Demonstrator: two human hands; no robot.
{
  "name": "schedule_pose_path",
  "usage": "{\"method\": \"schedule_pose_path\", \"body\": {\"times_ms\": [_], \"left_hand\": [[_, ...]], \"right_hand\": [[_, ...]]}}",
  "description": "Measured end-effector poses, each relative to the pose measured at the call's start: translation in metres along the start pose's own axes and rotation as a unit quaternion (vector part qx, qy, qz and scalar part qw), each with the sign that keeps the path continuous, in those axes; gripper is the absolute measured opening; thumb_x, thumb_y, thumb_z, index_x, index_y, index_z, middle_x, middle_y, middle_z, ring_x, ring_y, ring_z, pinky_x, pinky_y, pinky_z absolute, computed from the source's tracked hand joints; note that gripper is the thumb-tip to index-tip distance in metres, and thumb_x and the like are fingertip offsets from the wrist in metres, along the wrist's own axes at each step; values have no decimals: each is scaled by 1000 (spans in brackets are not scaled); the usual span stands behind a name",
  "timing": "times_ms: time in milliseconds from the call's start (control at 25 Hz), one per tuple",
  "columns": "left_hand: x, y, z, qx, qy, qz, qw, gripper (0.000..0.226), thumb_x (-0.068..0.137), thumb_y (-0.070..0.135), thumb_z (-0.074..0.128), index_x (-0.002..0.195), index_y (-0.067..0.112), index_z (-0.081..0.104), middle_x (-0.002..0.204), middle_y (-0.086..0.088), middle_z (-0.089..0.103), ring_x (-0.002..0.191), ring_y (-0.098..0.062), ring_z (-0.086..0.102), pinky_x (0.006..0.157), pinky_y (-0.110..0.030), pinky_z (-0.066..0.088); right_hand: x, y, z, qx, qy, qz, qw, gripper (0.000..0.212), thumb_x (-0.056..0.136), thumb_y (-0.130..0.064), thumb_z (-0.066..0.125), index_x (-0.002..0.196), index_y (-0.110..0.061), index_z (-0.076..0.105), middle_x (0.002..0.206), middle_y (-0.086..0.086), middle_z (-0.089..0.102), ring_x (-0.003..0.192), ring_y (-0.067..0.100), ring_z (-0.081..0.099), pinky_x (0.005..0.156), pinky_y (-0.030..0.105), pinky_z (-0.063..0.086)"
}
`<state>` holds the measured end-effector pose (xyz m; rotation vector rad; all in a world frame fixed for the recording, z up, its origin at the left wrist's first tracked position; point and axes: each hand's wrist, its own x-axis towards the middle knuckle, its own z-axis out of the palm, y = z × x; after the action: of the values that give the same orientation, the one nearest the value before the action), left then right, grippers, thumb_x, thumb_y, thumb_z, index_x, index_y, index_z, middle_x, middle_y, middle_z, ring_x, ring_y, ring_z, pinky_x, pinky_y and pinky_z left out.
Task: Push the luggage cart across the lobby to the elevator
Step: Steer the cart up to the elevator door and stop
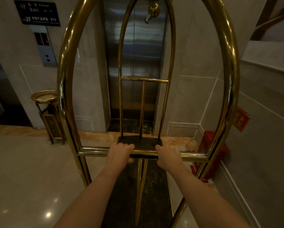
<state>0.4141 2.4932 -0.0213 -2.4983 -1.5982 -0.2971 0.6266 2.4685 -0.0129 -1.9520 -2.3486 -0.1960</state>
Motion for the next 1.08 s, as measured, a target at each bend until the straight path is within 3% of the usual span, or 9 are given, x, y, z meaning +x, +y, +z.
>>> {"method": "schedule_pose_path", "body": {"times_ms": [640, 1080], "left_hand": [[17, -5, 5, 5, -13, 0, 1000, 25, 76, 40, 70, 92, 31, 54, 81, 8, 59, 74, -12, 55, 71, -32, 45], [8, -2, 0, 2, -8, -5, 1000, 25, 78, 39, 69, 96, 29, 55, 85, 7, 61, 78, -12, 56, 72, -31, 47]], "right_hand": [[13, 1, 4, 15, -2, 28, 999, 24, 85, -25, 69, 106, -23, 57, 79, -4, 56, 73, 17, 59, 65, 33, 51], [3, -4, 0, -9, 7, 37, 999, 23, 86, -22, 67, 106, -23, 56, 82, -2, 61, 73, 20, 60, 61, 33, 46]]}}
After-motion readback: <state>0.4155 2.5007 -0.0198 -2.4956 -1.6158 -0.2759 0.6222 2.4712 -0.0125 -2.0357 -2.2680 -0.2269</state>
